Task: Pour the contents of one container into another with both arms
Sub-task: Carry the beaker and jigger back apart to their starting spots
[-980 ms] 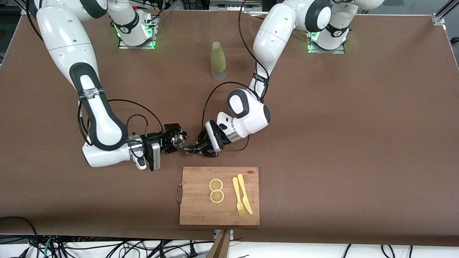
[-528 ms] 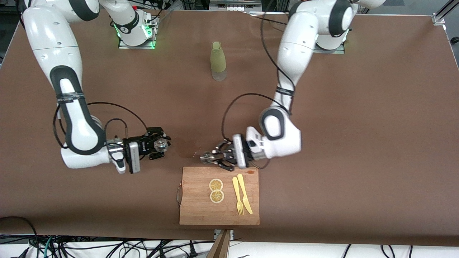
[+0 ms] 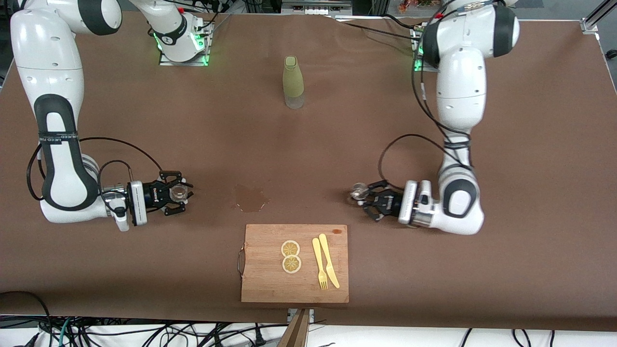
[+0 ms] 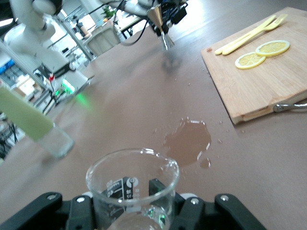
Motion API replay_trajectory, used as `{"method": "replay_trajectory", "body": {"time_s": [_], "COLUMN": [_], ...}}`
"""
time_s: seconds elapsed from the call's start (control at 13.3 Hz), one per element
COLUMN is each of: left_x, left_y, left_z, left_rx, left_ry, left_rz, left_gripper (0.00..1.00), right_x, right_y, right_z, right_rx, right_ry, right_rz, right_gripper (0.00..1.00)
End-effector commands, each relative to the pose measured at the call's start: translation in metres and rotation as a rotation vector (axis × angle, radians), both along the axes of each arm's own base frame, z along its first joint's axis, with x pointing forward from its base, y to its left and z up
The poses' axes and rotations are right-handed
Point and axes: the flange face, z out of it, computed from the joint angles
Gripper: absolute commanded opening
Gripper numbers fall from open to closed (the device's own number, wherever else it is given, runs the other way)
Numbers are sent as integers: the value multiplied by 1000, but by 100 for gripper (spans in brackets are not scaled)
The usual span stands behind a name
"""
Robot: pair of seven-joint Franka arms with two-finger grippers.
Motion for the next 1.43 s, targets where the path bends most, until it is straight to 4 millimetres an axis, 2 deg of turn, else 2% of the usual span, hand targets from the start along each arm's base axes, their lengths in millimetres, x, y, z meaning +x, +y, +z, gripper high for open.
{"method": "replay_trajectory", "body": {"time_s": [0.0, 0.23, 0.38, 0.53, 0.75, 0.83, 1.13, 1.21, 1.28, 1.36], "left_x": [-9, -16, -16, -19, -40, -48, -82, -92, -99, -104], "left_y": [99, 204, 259, 298, 350, 358, 368, 369, 368, 367], "left_z": [15, 8, 14, 8, -11, -11, -12, -19, -27, -32], "left_rx": [56, 95, 118, 101, 90, 58, 38, 29, 13, 3], "left_ry": [-82, -127, -142, -152, -117, -136, -109, -118, -143, -150], "left_rz": [-89, -19, 85, 183, 238, 203, -56, -108, -146, -176], "left_gripper": [0, 0, 0, 0, 0, 0, 0, 0, 0, 0], "right_x": [-10, -19, -24, -27, -32, -34, -40, -41, -42, -42], "right_y": [-22, -43, -56, -65, -68, -71, -72, -77, -81, -85], "right_z": [-30, -45, -55, -62, -74, -78, -90, -90, -91, -90], "right_rx": [64, 91, 101, 107, 114, 110, 112, 105, 100, 91], "right_ry": [-85, -160, -212, -253, -264, -257, -235, -235, -232, -227], "right_rz": [15, 29, 46, 59, 68, 65, 56, 53, 50, 44], "right_gripper": [26, 26, 27, 28, 32, 33, 38, 57, 99, 100]}}
